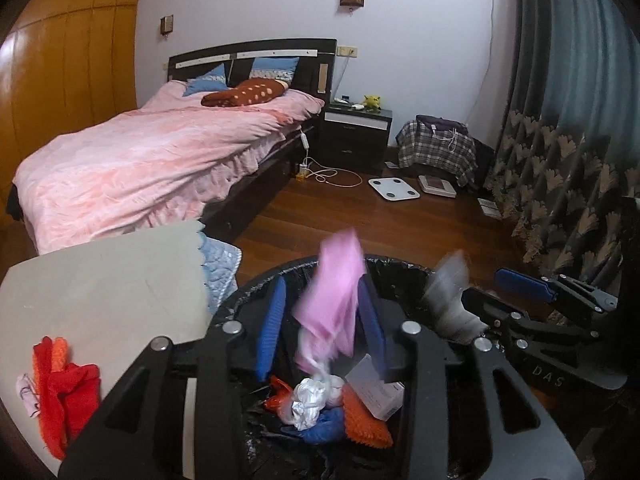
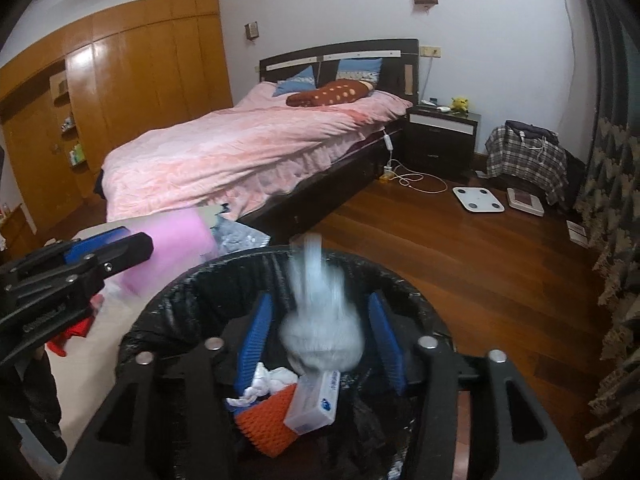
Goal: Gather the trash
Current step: 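Open both grippers to drop the mask and sock into the bin, then grasp the pink glove with the left gripper while the right grasps the red glove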
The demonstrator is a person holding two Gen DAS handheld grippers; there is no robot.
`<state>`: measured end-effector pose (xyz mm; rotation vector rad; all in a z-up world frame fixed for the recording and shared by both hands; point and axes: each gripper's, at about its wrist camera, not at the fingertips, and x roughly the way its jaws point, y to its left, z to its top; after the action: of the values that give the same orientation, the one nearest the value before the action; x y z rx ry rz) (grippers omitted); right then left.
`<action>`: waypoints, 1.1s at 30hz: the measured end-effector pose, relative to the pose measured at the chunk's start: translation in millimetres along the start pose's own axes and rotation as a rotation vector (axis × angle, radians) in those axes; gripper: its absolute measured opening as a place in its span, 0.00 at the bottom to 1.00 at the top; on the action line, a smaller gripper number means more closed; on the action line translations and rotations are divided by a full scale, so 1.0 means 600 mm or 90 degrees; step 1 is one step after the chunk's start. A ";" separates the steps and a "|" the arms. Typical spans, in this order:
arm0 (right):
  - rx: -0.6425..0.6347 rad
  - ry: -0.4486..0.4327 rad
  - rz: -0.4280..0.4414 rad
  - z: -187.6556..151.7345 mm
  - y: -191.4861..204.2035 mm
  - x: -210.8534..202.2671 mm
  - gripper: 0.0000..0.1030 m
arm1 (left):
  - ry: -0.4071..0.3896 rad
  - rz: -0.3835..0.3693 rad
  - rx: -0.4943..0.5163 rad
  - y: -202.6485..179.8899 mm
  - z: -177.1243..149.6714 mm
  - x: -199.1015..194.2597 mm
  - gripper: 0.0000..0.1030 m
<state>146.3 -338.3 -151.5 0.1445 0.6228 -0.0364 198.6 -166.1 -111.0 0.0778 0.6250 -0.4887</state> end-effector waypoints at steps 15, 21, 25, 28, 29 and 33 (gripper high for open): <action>-0.007 -0.028 0.036 0.003 0.063 -0.059 0.94 | -0.028 0.084 -0.052 0.124 -0.033 -0.125 0.78; -0.045 -0.031 0.099 0.008 0.164 -0.064 0.94 | -0.046 0.166 -0.087 0.204 -0.072 -0.219 0.83; -0.069 -0.031 0.133 0.007 0.236 -0.054 0.94 | -0.046 0.222 -0.103 0.262 -0.106 -0.272 0.84; -0.086 -0.030 0.157 0.001 0.290 -0.043 0.94 | -0.043 0.266 -0.119 0.310 -0.131 -0.303 0.84; -0.093 -0.031 0.163 -0.002 0.308 -0.039 0.94 | -0.041 0.274 -0.124 0.321 -0.137 -0.309 0.84; -0.110 -0.028 0.181 -0.014 0.363 -0.016 0.94 | -0.030 0.309 -0.144 0.372 -0.163 -0.325 0.84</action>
<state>150.3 -121.6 -125.9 0.0644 0.5548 0.2876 111.6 133.0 -94.2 0.0022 0.5870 0.0501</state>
